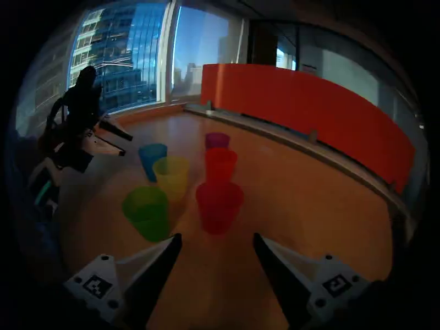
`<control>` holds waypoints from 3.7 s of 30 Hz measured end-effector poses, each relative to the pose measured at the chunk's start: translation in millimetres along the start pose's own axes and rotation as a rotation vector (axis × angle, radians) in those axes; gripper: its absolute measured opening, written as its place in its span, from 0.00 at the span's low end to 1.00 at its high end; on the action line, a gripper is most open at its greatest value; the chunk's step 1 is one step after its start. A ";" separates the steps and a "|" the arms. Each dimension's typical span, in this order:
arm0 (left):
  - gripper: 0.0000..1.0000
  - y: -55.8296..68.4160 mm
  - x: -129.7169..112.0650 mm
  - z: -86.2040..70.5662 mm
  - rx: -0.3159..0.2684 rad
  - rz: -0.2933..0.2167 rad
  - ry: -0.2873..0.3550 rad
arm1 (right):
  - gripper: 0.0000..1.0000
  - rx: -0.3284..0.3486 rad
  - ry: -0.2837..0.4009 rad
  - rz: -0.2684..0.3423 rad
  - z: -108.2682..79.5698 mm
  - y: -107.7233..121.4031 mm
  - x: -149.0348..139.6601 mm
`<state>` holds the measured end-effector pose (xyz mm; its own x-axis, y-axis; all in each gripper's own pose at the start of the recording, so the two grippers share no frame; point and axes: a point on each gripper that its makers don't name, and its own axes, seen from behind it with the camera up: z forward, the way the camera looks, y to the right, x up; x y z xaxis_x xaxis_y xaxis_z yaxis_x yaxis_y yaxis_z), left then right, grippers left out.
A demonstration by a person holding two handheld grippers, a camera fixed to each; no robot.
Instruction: Pour water
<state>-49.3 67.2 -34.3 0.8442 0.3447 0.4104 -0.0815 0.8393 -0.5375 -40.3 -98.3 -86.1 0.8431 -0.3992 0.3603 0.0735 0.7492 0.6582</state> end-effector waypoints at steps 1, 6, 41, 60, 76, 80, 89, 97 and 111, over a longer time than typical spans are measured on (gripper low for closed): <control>0.91 -3.4 2.0 -1.2 0.016 -0.010 0.013 | 1.00 -0.022 0.010 0.006 -0.5 5.3 1.9; 0.91 -20.7 13.9 -8.8 0.095 -0.064 0.088 | 1.00 -0.128 0.069 0.041 -2.9 30.7 14.8; 0.91 -67.6 135.4 -81.6 0.402 -0.233 0.566 | 0.99 -0.655 0.586 0.293 -69.9 140.5 122.0; 0.91 -81.1 112.4 -81.2 0.521 -0.179 0.558 | 0.99 -0.689 0.580 0.282 -61.9 133.8 112.1; 0.91 -86.5 62.9 -56.0 0.548 -0.223 0.534 | 0.99 -0.677 0.576 0.291 -58.0 123.6 93.2; 0.91 -87.6 52.6 -50.8 0.554 -0.228 0.531 | 0.99 -0.680 0.574 0.303 -57.7 122.0 88.1; 0.91 -88.7 40.6 -44.8 0.555 -0.249 0.542 | 0.99 -0.682 0.589 0.343 -61.9 122.5 82.1; 0.91 -87.5 33.2 -38.4 0.554 -0.250 0.535 | 0.99 -0.682 0.577 0.353 -60.1 123.1 79.1; 0.91 -84.7 30.0 -32.4 0.545 -0.245 0.523 | 0.99 -0.677 0.580 0.364 -60.9 123.8 79.9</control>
<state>0.1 -7.2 -0.3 1.0000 -0.0052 -0.0014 0.0052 0.9999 0.0148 68.5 -5.2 -16.1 0.9938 0.1054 -0.0355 -0.1061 0.9942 -0.0161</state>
